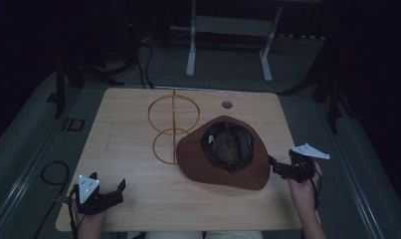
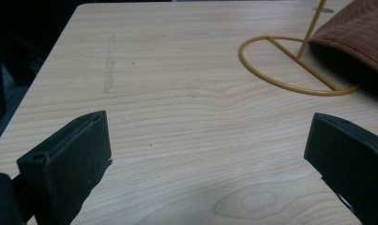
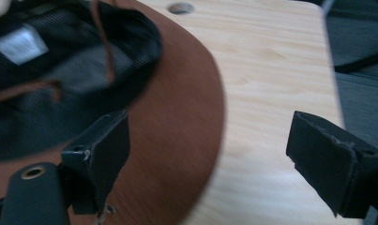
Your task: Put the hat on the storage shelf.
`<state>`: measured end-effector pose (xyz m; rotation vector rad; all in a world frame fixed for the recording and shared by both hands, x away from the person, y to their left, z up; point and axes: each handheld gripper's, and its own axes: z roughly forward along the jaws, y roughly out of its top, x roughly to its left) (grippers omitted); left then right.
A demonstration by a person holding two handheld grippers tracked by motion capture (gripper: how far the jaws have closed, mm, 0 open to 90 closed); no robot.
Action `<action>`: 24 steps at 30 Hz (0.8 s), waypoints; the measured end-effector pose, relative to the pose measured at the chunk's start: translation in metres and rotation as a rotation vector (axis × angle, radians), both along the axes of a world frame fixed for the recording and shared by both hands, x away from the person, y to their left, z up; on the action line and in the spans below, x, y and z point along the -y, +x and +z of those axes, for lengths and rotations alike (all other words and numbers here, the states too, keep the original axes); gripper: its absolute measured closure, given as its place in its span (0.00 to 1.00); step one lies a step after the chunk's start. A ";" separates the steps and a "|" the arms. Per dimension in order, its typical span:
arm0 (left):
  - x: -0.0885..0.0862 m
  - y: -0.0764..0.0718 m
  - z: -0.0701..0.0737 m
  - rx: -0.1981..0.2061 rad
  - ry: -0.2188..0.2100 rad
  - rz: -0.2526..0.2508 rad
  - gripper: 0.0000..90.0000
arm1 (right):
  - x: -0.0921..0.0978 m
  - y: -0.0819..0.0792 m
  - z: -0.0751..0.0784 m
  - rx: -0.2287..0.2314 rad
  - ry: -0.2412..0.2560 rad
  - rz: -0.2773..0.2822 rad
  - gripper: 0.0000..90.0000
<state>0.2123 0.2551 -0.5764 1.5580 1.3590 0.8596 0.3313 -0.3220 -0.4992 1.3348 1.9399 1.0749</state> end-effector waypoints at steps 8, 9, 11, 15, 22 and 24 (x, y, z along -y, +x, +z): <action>-0.001 0.001 -0.001 -0.028 0.013 0.009 0.02 | -0.024 0.023 0.015 -0.007 -0.004 0.026 0.15; -0.001 0.001 -0.001 -0.029 0.008 0.003 0.02 | -0.029 0.029 0.017 -0.017 0.012 0.038 0.15; -0.001 0.001 -0.001 -0.037 0.010 0.002 0.02 | -0.035 0.035 0.019 -0.019 0.021 0.052 0.14; -0.002 0.001 -0.002 -0.046 0.003 -0.004 0.02 | -0.045 0.047 0.021 -0.015 0.001 0.090 0.13; -0.003 0.001 -0.002 -0.054 0.003 0.000 0.02 | -0.058 0.071 0.020 -0.040 -0.033 0.105 0.15; -0.003 0.001 -0.002 -0.052 0.001 -0.004 0.02 | -0.061 0.078 0.017 -0.046 -0.037 0.113 0.15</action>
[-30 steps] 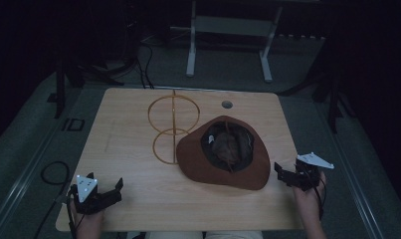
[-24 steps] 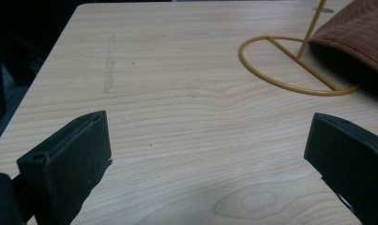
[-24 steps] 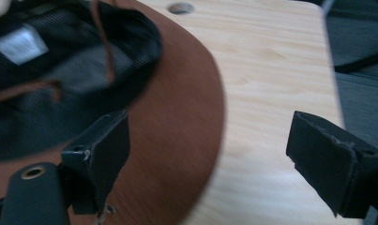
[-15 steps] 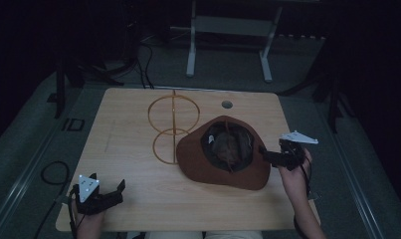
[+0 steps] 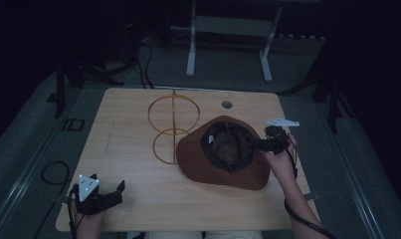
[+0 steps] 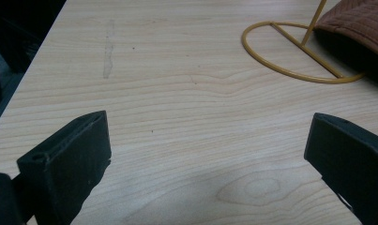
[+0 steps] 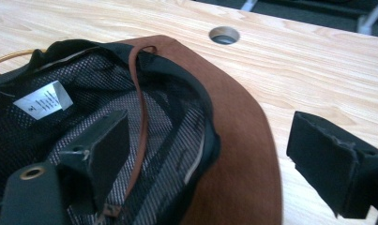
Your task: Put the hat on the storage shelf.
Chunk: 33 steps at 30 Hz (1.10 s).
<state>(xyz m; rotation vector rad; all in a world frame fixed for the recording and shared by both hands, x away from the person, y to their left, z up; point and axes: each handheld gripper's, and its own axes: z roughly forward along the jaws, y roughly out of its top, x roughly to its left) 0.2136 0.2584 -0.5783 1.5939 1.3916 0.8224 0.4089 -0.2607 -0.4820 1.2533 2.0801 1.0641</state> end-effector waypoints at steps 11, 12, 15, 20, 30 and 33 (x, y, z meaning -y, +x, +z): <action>-0.001 0.000 0.000 -0.003 0.000 -0.001 0.02 | -0.015 0.038 -0.019 -0.078 -0.036 0.000 0.15; -0.001 0.000 0.000 -0.004 -0.001 -0.001 0.02 | -0.016 0.040 -0.021 -0.086 -0.037 0.004 0.16; -0.001 0.000 -0.001 -0.007 -0.001 -0.002 0.02 | -0.019 0.048 -0.027 -0.107 -0.045 0.000 0.17; 0.000 0.000 -0.001 -0.016 -0.004 -0.007 0.02 | -0.023 0.057 -0.034 -0.128 -0.060 -0.016 0.19; 0.002 0.001 -0.002 -0.040 0.004 -0.019 0.02 | -0.038 0.068 -0.057 -0.185 -0.182 -0.037 0.34; 0.004 0.000 -0.002 -0.036 0.016 -0.018 0.02 | -0.041 0.068 -0.061 -0.181 -0.231 -0.055 0.40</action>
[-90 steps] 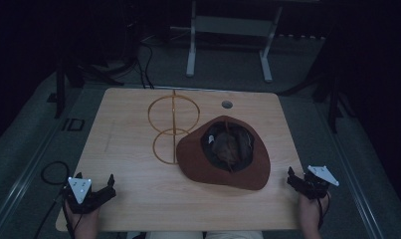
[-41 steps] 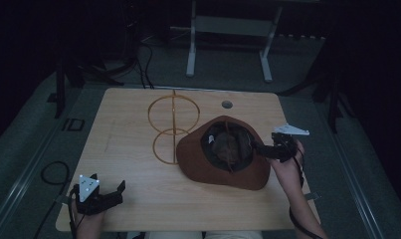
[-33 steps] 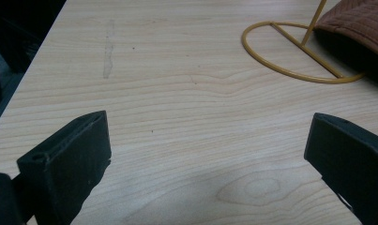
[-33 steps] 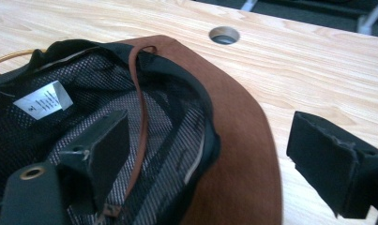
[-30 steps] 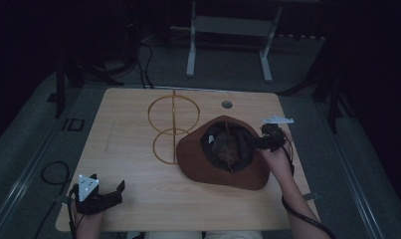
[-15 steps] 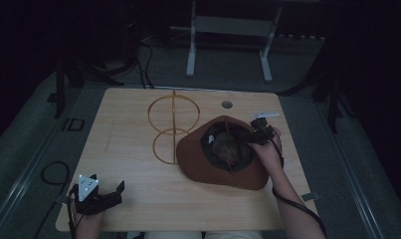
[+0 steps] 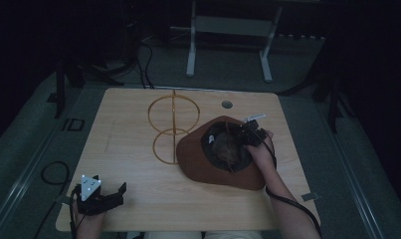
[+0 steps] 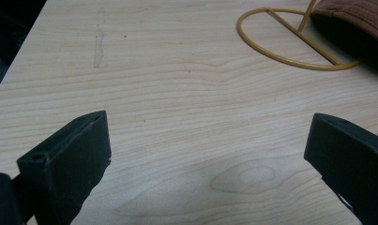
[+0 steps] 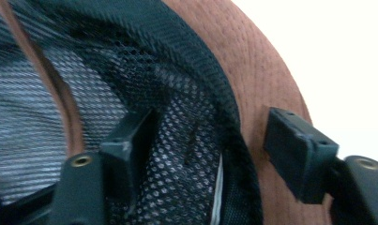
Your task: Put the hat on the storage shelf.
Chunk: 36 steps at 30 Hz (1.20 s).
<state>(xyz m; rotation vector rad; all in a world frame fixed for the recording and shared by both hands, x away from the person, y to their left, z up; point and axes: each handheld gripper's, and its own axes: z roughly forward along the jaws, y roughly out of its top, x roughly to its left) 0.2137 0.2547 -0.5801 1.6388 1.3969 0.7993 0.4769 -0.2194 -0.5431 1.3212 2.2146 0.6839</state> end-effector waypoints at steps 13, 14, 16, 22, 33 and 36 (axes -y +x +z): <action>0.002 -0.001 0.000 -0.004 0.014 -0.001 0.02 | -0.007 -0.005 -0.005 0.059 -0.148 -0.036 0.84; 0.002 -0.001 0.000 -0.006 0.011 -0.002 0.02 | -0.007 -0.006 -0.005 0.066 -0.140 -0.044 0.88; 0.002 -0.001 0.001 -0.005 0.015 0.001 0.02 | -0.003 -0.006 -0.001 0.076 -0.113 -0.055 0.92; 0.001 -0.001 0.001 -0.007 0.009 0.008 0.02 | 0.012 -0.010 0.017 0.102 -0.028 -0.081 0.93; 0.004 0.000 0.003 -0.013 -0.005 0.005 0.02 | 0.034 -0.021 0.047 0.161 0.099 -0.125 0.93; 0.009 -0.001 0.005 -0.008 0.008 -0.006 0.02 | 0.038 -0.025 0.058 0.186 0.124 -0.128 0.94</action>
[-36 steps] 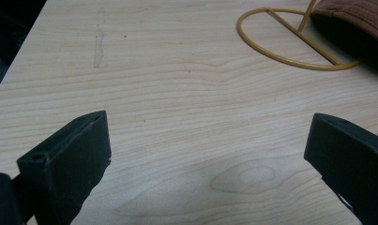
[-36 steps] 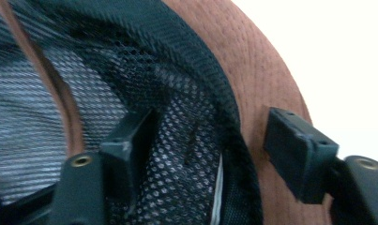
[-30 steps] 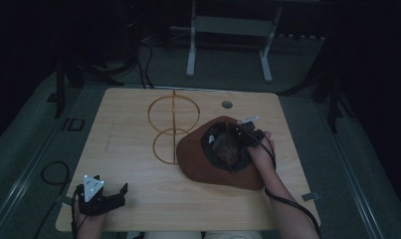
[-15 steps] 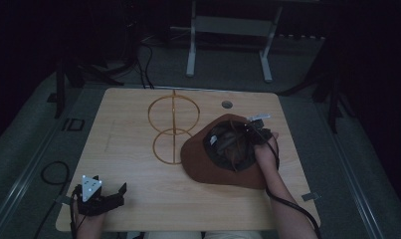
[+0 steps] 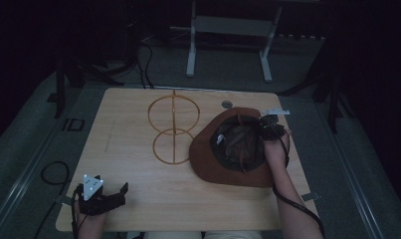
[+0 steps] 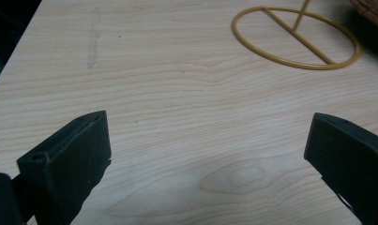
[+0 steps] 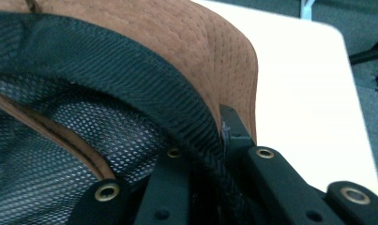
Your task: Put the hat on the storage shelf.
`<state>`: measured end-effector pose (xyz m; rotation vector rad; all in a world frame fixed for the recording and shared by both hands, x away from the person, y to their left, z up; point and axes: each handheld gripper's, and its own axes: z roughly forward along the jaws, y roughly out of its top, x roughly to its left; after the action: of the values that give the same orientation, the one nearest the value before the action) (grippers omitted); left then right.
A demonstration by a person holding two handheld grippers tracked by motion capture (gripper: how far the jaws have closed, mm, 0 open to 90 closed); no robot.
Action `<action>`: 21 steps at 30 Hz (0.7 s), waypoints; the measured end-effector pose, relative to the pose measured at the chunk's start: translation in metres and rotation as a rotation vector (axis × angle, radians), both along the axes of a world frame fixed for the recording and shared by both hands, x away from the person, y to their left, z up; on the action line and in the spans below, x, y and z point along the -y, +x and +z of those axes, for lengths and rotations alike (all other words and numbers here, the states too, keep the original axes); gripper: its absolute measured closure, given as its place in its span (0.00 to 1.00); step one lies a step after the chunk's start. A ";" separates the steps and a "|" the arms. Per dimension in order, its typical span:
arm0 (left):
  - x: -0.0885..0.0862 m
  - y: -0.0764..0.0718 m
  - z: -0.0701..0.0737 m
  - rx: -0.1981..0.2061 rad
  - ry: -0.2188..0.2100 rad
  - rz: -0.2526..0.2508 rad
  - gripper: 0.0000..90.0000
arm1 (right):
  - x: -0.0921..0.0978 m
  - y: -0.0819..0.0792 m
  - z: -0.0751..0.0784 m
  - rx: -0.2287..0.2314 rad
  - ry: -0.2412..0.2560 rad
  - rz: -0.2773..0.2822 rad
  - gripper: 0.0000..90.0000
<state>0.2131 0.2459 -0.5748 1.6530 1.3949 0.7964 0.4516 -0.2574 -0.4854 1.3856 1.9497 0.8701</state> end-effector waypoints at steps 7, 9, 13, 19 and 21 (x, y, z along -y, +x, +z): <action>0.012 0.002 0.007 -0.004 0.018 -0.052 0.02 | 0.009 -0.013 0.032 0.058 0.040 -0.001 0.94; 0.016 0.002 0.011 -0.010 0.028 -0.071 0.02 | 0.010 -0.014 0.036 0.064 0.047 -0.004 0.94; 0.027 0.001 0.020 -0.009 0.025 -0.117 0.02 | 0.018 -0.023 0.048 0.088 0.070 -0.013 0.94; 0.049 0.005 0.036 -0.014 0.019 -0.191 0.02 | 0.024 -0.040 0.057 0.110 0.095 0.000 0.94; 0.058 0.006 0.043 -0.012 0.024 -0.218 0.02 | 0.025 -0.045 0.059 0.118 0.102 0.005 0.94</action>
<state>0.2194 0.1877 -0.5322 1.7948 1.1913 0.6807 0.4065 -0.2825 -0.4268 1.3546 1.8429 1.0426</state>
